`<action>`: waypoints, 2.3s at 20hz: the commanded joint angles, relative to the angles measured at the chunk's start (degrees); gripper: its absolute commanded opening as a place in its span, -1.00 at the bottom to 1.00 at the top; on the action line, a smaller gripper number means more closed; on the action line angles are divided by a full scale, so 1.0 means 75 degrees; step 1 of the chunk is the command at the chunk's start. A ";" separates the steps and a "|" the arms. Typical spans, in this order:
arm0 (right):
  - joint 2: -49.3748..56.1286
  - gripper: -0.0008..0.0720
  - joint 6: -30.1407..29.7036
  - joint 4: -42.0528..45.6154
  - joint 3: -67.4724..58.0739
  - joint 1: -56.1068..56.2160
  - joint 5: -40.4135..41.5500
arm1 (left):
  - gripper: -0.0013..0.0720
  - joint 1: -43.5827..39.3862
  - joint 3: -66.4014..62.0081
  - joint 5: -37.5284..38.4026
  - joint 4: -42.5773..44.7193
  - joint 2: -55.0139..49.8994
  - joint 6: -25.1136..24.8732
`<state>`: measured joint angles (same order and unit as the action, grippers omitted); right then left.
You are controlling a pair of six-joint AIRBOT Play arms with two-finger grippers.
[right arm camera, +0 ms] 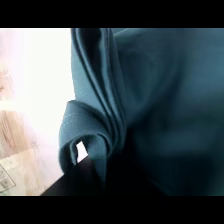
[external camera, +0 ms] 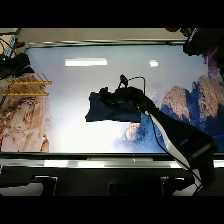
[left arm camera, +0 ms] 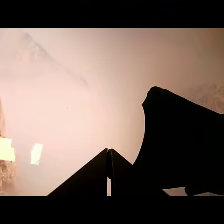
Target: Fold the clothes and pants, and hang the long-sleeved shirts on hangers.
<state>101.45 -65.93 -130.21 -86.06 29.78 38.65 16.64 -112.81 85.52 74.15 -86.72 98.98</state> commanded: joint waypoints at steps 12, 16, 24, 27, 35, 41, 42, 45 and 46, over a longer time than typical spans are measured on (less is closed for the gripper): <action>-0.0560 -0.11 -0.0385 -0.1221 -0.0006 0.0105 -0.0105 | -0.92 0.0006 0.0003 0.0000 -0.0003 -0.0009 0.0003; -0.1443 -0.11 -0.0822 -0.1186 -0.0006 -0.0635 0.0507 | -0.92 0.0006 0.0003 0.0000 -0.0003 -0.0006 0.0003; -0.1868 0.22 -0.3337 -0.0551 0.0685 -0.4578 0.3378 | -0.92 0.0006 0.0003 0.0006 -0.0006 -0.0006 0.0003; -0.1652 0.31 -0.3958 -0.0629 0.1501 -0.5316 0.3640 | -0.92 0.0009 0.0003 0.0003 -0.0006 -0.0006 0.0000; 0.0137 0.31 -0.5327 -0.1961 0.1915 -0.4928 0.3713 | -0.92 0.0006 0.0003 0.0003 -0.0026 -0.0006 -0.0166; 0.0513 0.31 -0.5578 -0.2235 0.1915 -0.4485 0.3416 | -0.92 0.0006 0.0003 0.0000 -0.0026 -0.0009 -0.0169; 0.0513 0.31 -0.5578 -0.2244 0.1915 -0.4415 0.3337 | -0.92 0.0006 0.0003 0.0000 -0.0026 -0.0009 -0.0169; 0.0513 -0.20 -0.5578 -0.2323 0.1912 -0.4211 0.3226 | -0.92 0.0006 0.0003 0.0000 -0.0026 -0.0009 -0.0169; 0.0510 -0.55 -0.5578 -0.2410 0.1903 -0.4170 0.3223 | -0.92 0.0006 0.0003 0.0000 -0.0026 -0.0009 -0.0172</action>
<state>105.10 -107.46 -146.76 -71.70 -2.76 63.37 16.64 -112.81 85.54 73.93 -86.76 97.71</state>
